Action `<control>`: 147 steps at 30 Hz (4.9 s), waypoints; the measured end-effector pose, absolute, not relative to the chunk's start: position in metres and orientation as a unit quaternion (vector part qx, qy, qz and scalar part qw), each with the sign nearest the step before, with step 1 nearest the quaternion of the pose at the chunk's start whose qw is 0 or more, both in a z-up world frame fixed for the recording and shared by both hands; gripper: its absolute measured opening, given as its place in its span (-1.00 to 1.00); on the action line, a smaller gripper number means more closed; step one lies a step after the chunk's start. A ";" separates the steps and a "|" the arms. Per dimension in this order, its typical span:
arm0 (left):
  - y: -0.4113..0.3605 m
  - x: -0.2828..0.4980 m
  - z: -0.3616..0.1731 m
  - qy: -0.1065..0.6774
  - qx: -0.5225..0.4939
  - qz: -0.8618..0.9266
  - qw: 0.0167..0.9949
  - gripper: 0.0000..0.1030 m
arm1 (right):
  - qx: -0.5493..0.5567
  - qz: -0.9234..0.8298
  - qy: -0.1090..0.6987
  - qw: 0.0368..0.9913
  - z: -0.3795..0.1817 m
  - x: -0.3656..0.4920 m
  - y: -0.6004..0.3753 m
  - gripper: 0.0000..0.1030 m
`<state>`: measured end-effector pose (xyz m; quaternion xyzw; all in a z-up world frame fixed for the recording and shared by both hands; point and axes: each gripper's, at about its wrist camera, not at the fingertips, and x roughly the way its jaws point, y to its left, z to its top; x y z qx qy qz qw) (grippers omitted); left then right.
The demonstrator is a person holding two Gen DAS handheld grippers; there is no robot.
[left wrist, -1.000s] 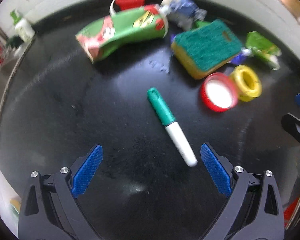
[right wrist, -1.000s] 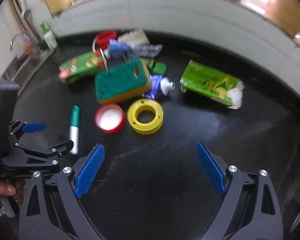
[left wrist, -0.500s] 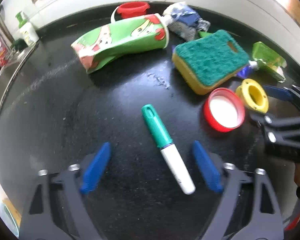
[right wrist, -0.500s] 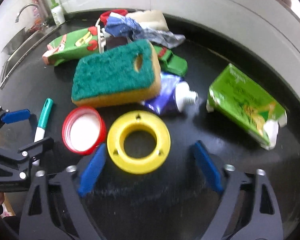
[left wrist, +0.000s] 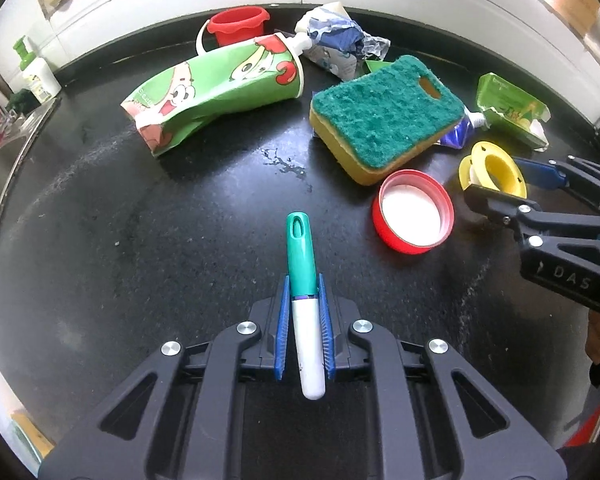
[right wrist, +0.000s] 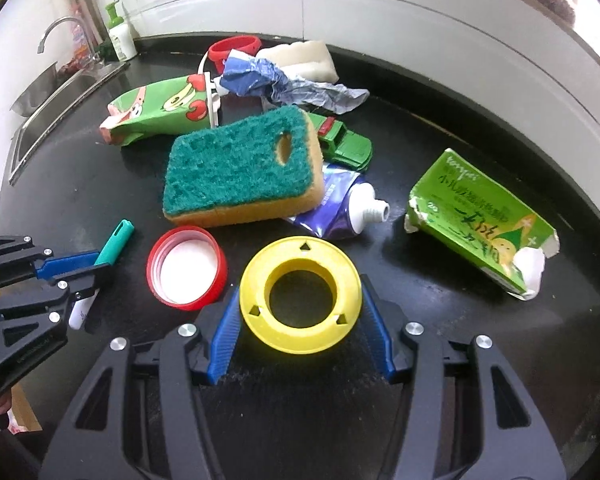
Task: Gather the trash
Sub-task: 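Grasp the green-capped marker with the left tool while the right tool grasps yellow tape, then carry marker and tape roll to the black bin and open both tools, then move both open tools back up over the countertop, then grasp the red-rimmed lid with the left tool while the right tool grasps the green packet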
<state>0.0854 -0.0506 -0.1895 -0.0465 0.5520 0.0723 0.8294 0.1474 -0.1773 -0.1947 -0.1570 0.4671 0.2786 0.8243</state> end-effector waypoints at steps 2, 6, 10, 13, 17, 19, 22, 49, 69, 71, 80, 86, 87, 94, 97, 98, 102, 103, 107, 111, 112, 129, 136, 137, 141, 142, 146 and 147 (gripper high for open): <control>-0.051 0.082 -0.186 0.548 -0.045 0.072 0.832 -0.74 | -0.155 0.277 0.466 0.826 -0.190 0.144 -0.179 0.06; -0.047 0.075 -0.173 0.541 -0.046 0.072 0.836 -0.74 | -0.152 0.277 0.459 0.830 -0.173 0.131 -0.180 0.06; -0.037 0.061 -0.152 0.532 -0.054 0.070 0.842 -0.74 | -0.151 0.289 0.447 0.833 -0.145 0.110 -0.174 0.06; -0.024 0.044 -0.129 0.516 -0.063 0.079 0.851 -0.74 | -0.155 0.303 0.434 0.834 -0.124 0.089 -0.164 0.06; 0.002 0.010 -0.098 0.498 -0.076 0.103 0.858 -0.74 | -0.155 0.340 0.415 0.830 -0.092 0.060 -0.137 0.06; 0.016 -0.004 -0.088 0.492 -0.082 0.115 0.859 -0.73 | -0.157 0.360 0.407 0.825 -0.079 0.047 -0.120 0.06; 0.042 -0.035 -0.072 0.481 -0.096 0.145 0.859 -0.73 | -0.156 0.396 0.400 0.812 -0.062 0.027 -0.086 0.06; 0.235 -0.405 -0.160 0.407 -0.354 0.454 0.709 -0.73 | -0.312 0.661 0.455 0.509 -0.157 -0.266 0.268 0.07; 0.280 -0.427 -0.249 0.423 -0.388 0.434 0.694 -0.31 | -0.370 0.617 0.507 0.475 -0.252 -0.299 0.351 0.37; 0.280 -0.428 -0.249 0.422 -0.384 0.441 0.693 0.52 | -0.363 0.619 0.507 0.478 -0.249 -0.295 0.352 0.49; 0.277 -0.431 -0.240 0.410 -0.390 0.446 0.693 0.55 | -0.354 0.616 0.507 0.489 -0.238 -0.279 0.343 0.58; 0.275 -0.424 -0.226 0.416 -0.374 0.446 0.698 0.62 | -0.350 0.624 0.494 0.494 -0.217 -0.270 0.327 0.61; 0.275 -0.422 -0.222 0.416 -0.373 0.445 0.700 0.63 | -0.347 0.626 0.492 0.496 -0.211 -0.267 0.324 0.64; 0.265 -0.374 -0.177 0.429 -0.318 0.413 0.738 0.87 | -0.284 0.619 0.476 0.556 -0.145 -0.205 0.274 0.86; 0.254 -0.331 -0.156 0.436 -0.290 0.372 0.767 0.87 | -0.256 0.591 0.453 0.617 -0.110 -0.158 0.231 0.86; 0.248 -0.311 -0.148 0.436 -0.279 0.350 0.781 0.87 | -0.243 0.574 0.446 0.642 -0.097 -0.138 0.210 0.86; 0.213 -0.227 -0.117 0.435 -0.209 0.252 0.839 0.87 | -0.196 0.496 0.433 0.727 -0.063 -0.069 0.129 0.86; 0.204 -0.209 -0.110 0.436 -0.191 0.231 0.848 0.87 | -0.187 0.473 0.431 0.745 -0.057 -0.054 0.108 0.86; 0.149 -0.120 -0.083 0.440 -0.110 0.127 0.882 0.87 | -0.154 0.368 0.418 0.816 -0.041 -0.005 0.009 0.86; 0.082 -0.051 -0.064 0.434 -0.061 0.026 0.898 0.87 | -0.111 0.279 0.417 0.857 -0.034 0.020 -0.083 0.86; 0.069 -0.040 -0.060 0.434 -0.055 0.005 0.899 0.87 | -0.104 0.263 0.418 0.863 -0.034 0.023 -0.101 0.86; -0.063 0.033 -0.077 0.469 0.004 -0.077 0.880 0.87 | -0.045 0.169 0.439 0.881 -0.056 0.039 -0.246 0.86; -0.078 0.050 -0.101 0.489 -0.007 -0.058 0.870 0.87 | -0.061 0.181 0.448 0.873 -0.070 0.057 -0.258 0.86; -0.080 0.053 -0.106 0.492 -0.012 -0.053 0.869 0.87 | -0.069 0.184 0.451 0.871 -0.076 0.063 -0.260 0.86; -0.084 0.070 -0.131 0.508 -0.030 -0.029 0.861 0.87 | -0.096 0.196 0.459 0.861 -0.101 0.093 -0.268 0.86; -0.084 0.074 -0.138 0.512 -0.036 -0.023 0.858 0.87 | -0.103 0.197 0.463 0.858 -0.109 0.102 -0.271 0.86; -0.085 0.094 -0.172 0.527 -0.058 0.003 0.848 0.87 | -0.138 0.213 0.474 0.843 -0.141 0.139 -0.280 0.86; -0.086 0.097 -0.177 0.530 -0.060 0.007 0.846 0.87 | -0.149 0.217 0.476 0.839 -0.149 0.148 -0.280 0.86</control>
